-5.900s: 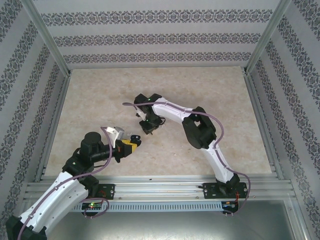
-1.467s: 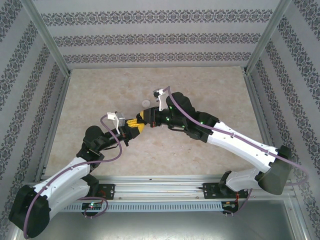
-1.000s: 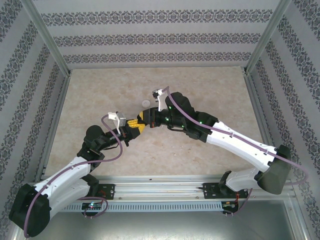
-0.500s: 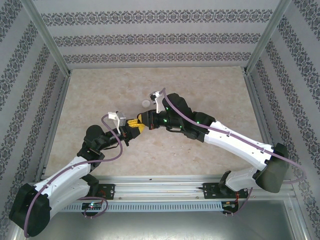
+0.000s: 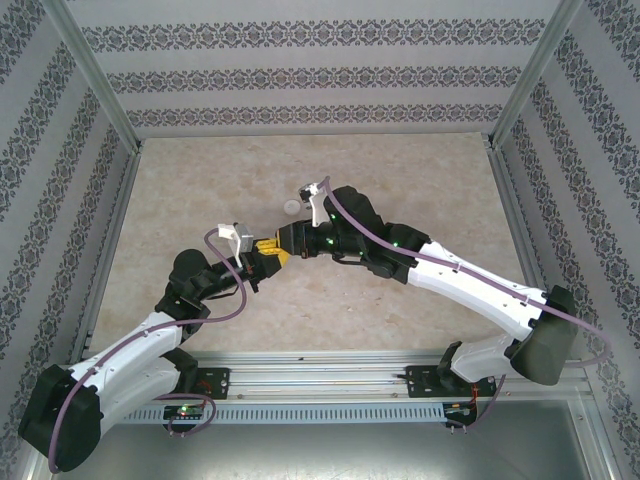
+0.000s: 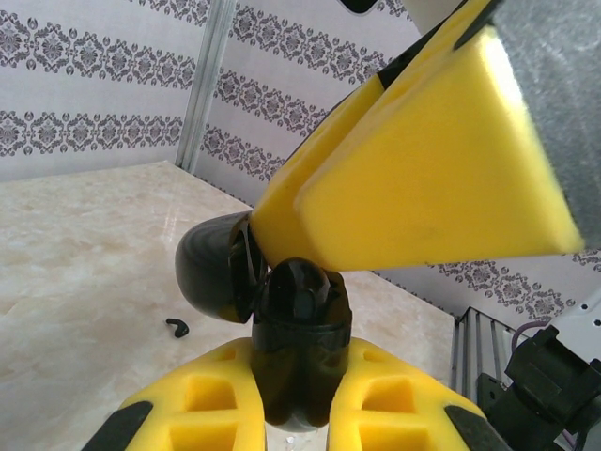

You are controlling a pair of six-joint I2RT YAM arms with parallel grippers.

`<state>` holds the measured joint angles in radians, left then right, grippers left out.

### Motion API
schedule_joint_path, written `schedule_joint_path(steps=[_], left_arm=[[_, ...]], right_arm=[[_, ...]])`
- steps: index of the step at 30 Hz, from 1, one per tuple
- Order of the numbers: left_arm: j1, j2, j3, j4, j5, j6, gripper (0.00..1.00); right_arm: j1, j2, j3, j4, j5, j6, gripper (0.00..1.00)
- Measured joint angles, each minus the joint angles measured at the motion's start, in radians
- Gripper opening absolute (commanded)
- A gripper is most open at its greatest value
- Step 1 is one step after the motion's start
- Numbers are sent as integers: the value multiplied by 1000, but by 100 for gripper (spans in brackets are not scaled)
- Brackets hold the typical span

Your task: Insert wireless bluetooth earbuds into charging case

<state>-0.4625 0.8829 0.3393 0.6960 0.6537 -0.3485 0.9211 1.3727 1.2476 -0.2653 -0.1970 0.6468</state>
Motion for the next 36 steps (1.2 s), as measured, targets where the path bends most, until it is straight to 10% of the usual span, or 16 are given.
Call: schedule_joint_path(steps=[17,36], left_arm=[[0,17,2,1,0,0,0],[-61,558,278,201,0,-34,0]], right_arm=[[-19,-11,101,-166,21,-55,43],[-646,50,-18,-386,-171,-103,45]])
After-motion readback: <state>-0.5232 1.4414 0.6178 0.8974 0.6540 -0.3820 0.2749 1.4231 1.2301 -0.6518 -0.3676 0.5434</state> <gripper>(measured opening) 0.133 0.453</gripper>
